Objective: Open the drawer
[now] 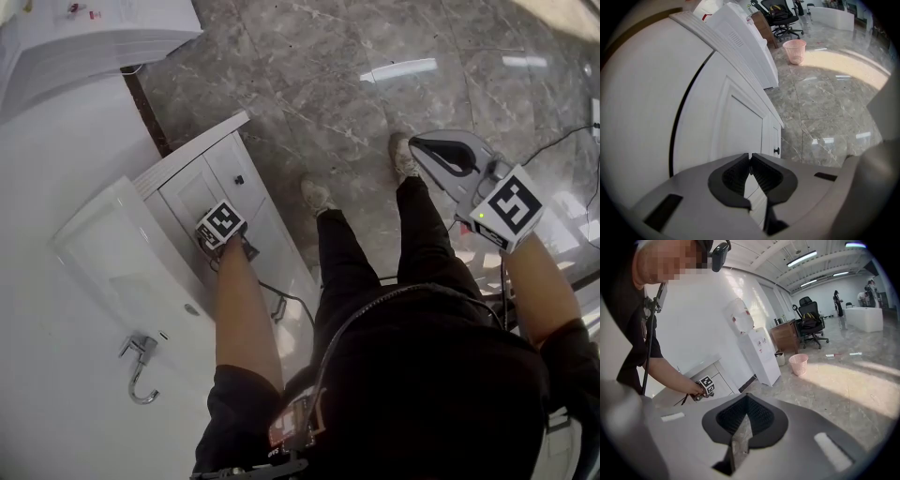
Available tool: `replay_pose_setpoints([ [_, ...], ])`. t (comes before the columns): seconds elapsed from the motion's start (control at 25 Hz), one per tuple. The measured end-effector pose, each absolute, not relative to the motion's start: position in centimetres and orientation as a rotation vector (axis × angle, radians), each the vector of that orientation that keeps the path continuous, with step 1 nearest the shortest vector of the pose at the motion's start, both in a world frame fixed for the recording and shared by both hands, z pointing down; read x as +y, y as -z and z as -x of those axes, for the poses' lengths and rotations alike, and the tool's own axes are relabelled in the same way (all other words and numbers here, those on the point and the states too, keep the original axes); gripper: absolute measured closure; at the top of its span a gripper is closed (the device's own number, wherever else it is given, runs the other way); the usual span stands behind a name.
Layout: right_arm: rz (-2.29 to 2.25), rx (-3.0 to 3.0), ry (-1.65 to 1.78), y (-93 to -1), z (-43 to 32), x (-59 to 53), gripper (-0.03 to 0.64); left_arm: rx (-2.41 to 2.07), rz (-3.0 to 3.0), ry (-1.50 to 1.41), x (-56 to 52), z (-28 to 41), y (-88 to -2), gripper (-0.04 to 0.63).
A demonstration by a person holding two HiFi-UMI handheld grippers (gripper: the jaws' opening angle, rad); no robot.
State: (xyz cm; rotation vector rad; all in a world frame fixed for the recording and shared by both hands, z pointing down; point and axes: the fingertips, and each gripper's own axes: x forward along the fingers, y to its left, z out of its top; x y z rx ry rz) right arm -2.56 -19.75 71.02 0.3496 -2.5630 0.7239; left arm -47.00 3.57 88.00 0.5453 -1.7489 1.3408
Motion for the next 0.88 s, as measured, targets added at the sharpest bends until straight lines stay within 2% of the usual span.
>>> replay_pose_setpoints([
  [0.88, -0.394, -2.586, -0.718, -68.2, -1.2, -22.3, 0.62, -1.76, -0.566, -1.313, 0.3, 37.8, -88.0, 0.578],
])
